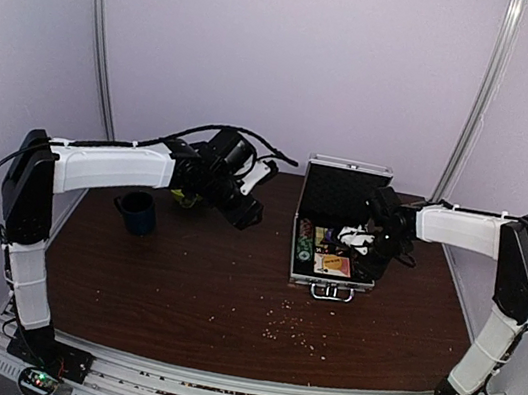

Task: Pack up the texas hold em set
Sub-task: Place the poker chips pile in the slot.

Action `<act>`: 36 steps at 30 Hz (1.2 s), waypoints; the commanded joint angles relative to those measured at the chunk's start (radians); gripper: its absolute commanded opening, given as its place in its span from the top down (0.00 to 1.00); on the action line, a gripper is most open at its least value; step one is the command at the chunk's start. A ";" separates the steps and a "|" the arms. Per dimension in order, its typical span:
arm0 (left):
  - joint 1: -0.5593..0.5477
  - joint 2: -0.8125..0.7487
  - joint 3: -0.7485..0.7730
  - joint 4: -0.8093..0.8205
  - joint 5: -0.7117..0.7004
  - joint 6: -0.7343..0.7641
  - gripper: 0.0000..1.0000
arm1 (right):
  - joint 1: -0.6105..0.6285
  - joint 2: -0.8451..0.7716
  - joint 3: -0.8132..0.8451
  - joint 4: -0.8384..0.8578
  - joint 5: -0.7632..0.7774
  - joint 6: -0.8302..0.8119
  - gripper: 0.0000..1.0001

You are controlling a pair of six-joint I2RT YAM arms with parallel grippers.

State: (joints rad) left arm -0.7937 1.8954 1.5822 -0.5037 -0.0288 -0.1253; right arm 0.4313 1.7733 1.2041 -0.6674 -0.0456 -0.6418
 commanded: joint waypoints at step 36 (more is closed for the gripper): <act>-0.002 0.021 0.036 -0.006 0.020 -0.003 0.42 | -0.005 -0.020 0.060 -0.089 -0.052 0.009 0.54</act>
State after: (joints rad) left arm -0.7937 1.9060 1.5822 -0.5247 -0.0177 -0.1253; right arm 0.4313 1.7733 1.2133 -0.6849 -0.0463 -0.6350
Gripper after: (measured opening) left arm 0.578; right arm 0.467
